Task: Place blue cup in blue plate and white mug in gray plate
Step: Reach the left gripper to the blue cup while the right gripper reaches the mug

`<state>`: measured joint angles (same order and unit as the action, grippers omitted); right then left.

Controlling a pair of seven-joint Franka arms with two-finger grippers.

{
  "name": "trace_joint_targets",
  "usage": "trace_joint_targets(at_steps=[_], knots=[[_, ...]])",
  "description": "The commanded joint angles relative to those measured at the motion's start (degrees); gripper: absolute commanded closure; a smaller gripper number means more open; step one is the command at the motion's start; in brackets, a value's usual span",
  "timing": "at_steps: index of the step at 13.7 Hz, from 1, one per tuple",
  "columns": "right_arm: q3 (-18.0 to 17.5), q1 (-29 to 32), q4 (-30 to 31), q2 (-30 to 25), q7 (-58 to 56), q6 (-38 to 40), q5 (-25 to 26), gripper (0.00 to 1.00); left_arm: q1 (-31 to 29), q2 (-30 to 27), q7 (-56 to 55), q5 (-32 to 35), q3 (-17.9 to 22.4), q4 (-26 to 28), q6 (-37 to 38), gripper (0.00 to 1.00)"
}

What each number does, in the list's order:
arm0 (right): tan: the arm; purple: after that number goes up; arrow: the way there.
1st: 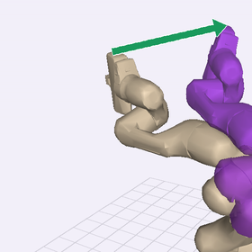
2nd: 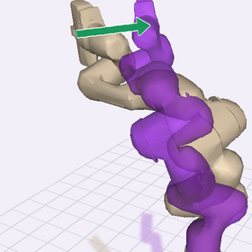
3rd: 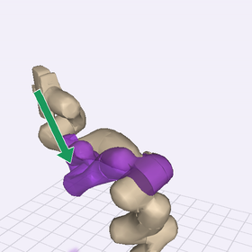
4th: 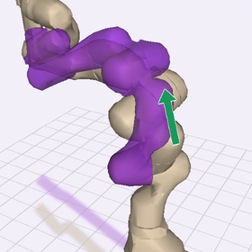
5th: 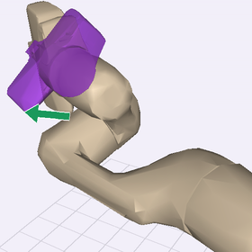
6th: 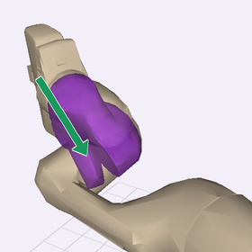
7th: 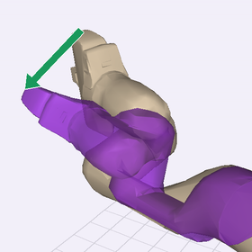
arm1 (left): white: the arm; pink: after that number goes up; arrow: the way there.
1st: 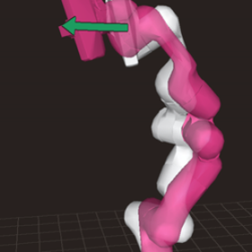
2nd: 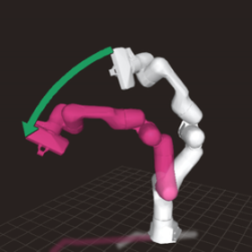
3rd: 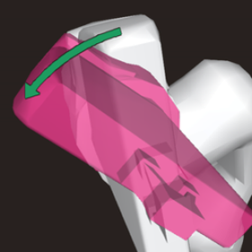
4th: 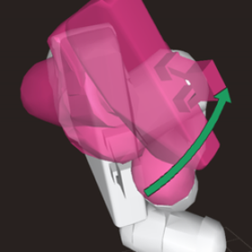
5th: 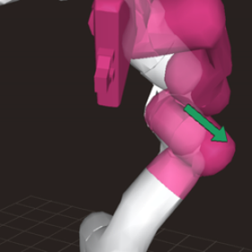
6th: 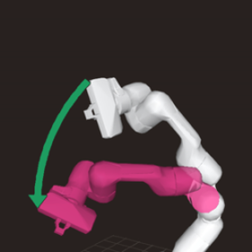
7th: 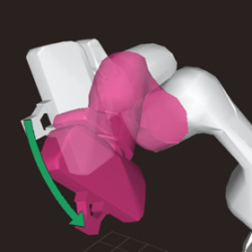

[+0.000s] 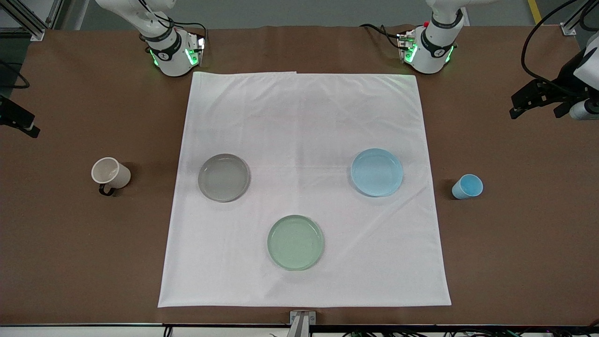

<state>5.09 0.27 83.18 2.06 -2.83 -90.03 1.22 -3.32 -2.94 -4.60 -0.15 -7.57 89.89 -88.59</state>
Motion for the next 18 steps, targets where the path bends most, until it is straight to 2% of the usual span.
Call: trace_joint_targets(at_steps=[1,4,8,10,13,18], knots=[[0.09,-0.35,-0.92,0.4,0.72,0.21,-0.25,0.0,-0.29,-0.05,-0.32,0.77,-0.25,-0.42,0.53,0.0],[0.09,-0.35,-0.83,0.4,0.81,0.21,-0.25,0.0,-0.46,0.73,0.56,0.85,0.02,-0.77,0.44,0.0],[0.09,-0.44,-0.83,0.4,0.81,0.29,-0.25,0.0,-1.43,7.49,-0.76,-0.03,0.46,-1.04,-1.48,0.0],[0.09,-0.44,-0.83,0.4,0.28,0.82,-0.07,0.0,-3.0,10.83,-0.93,0.06,0.46,2.37,-7.0,0.0],[0.09,-0.53,-0.57,2.5,0.63,0.56,0.54,0.0,-4.94,14.34,-0.94,0.68,0.46,11.68,-22.02,0.0],[0.36,2.8,0.4,11.54,-0.16,-0.58,0.37,0.0,-6.35,20.33,-0.15,1.29,0.54,15.48,-29.43,0.0]])
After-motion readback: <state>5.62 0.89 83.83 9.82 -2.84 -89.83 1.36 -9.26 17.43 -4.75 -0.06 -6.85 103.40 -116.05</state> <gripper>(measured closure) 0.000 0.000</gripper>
